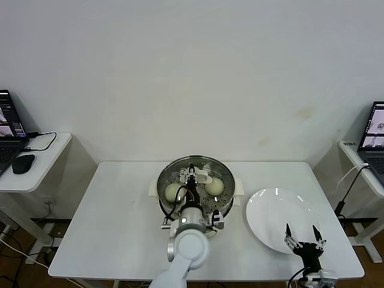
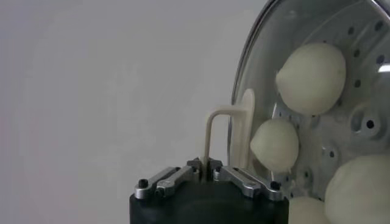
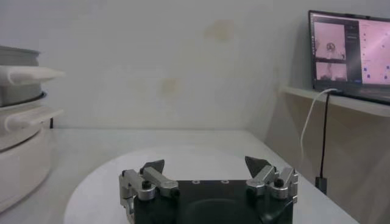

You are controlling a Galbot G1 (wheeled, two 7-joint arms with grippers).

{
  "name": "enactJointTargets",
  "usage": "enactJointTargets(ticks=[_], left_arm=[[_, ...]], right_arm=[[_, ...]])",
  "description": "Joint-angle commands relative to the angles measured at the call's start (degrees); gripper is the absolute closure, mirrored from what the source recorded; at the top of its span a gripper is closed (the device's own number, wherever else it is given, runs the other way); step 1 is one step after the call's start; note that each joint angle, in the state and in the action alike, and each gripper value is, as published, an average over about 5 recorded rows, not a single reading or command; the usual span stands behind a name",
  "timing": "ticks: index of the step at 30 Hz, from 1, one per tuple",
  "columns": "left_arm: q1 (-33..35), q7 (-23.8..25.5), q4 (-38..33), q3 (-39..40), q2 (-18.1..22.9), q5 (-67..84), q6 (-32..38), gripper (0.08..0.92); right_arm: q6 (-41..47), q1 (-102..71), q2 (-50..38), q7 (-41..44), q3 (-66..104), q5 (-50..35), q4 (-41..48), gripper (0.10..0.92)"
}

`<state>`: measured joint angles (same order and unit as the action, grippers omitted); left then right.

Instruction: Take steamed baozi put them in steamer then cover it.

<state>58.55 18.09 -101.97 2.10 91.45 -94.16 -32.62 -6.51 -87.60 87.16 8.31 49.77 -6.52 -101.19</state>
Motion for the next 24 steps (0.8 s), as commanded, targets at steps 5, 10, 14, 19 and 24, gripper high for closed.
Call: enactJointTargets(ticks=[5, 10, 14, 19, 24], left_arm=[[2.1, 0.4, -6.5, 0.9, -1.4, 2.9, 0.2, 0.497], [5.0, 1.0, -11.3, 2.3, -3.8, 5.5, 0.2, 0.350], [7.3, 1.1, -15.5, 2.1, -5.7, 7.1, 0.3, 0.240], [9.8, -1.0, -23.9, -2.2, -8.3, 17.2, 2.5, 0.180], [13.4, -4.6, -32.7, -10.6, -12.4, 35.4, 5.5, 0.177]], right_arm=[[0.0, -0.2, -0.6, 0.2, 0.8, 0.0, -0.3, 0.203], [0.1, 0.0, -1.6, 0.3, 1.6, -0.3, -0.4, 0.203], [0.3, 0.0, -2.2, 0.4, 1.8, -0.5, -0.7, 0.203], [1.8, -0.9, -3.5, 0.9, 0.7, -1.8, -2.2, 0.203], [5.4, -2.5, -8.3, 0.5, -3.4, -6.4, -5.3, 0.203]])
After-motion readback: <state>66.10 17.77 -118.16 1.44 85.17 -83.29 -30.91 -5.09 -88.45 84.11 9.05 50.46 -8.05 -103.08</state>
